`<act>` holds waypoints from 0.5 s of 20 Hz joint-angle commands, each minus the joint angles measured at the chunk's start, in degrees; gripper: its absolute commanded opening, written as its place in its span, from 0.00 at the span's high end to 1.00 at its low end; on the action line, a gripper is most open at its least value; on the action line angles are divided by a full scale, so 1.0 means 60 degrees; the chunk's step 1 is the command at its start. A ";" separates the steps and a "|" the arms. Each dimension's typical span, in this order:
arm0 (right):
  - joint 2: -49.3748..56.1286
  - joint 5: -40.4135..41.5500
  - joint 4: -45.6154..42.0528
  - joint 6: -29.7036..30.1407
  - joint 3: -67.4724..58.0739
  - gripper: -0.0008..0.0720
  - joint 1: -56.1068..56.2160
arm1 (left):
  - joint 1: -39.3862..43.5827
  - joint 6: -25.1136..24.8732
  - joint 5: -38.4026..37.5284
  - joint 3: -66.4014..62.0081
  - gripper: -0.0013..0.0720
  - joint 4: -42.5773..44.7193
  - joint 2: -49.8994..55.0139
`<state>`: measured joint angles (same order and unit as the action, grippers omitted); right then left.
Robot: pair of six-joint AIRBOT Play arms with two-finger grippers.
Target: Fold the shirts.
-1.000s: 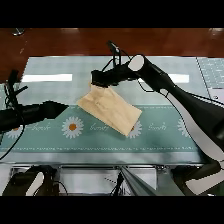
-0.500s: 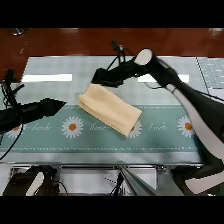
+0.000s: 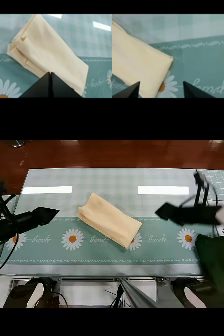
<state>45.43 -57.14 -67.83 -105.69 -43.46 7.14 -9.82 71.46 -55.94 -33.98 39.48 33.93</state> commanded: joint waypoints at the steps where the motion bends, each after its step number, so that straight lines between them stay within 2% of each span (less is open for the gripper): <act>1: -0.2459 0.3483 0.2721 -0.1588 0.4790 0.14 -0.0076 | -0.0044 -0.0055 0.0007 0.0142 0.96 0.0004 -0.0004; 3: -0.2120 0.4397 0.4033 -0.0787 0.5537 0.14 0.0484 | -0.0044 -0.0055 0.0007 0.0310 0.96 0.0000 -0.0004; 5: -0.1104 0.4605 0.4295 -0.0229 0.5359 0.14 0.0994 | -0.0044 -0.0055 0.0007 0.0488 0.96 0.0000 -0.0004; 9: 0.1650 0.3993 0.5187 0.2069 0.4113 0.14 0.1162 | -0.0044 -0.0051 0.0000 0.0645 0.96 -0.0004 -0.0004; 10: 0.2273 0.3756 0.5308 0.2375 0.3690 0.14 0.1162 | -0.0044 -0.0051 0.0000 0.0645 0.96 -0.0004 -0.0004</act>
<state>49.93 -33.39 -41.01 -99.92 -17.74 13.23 -10.04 71.13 -55.94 -30.59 39.48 33.93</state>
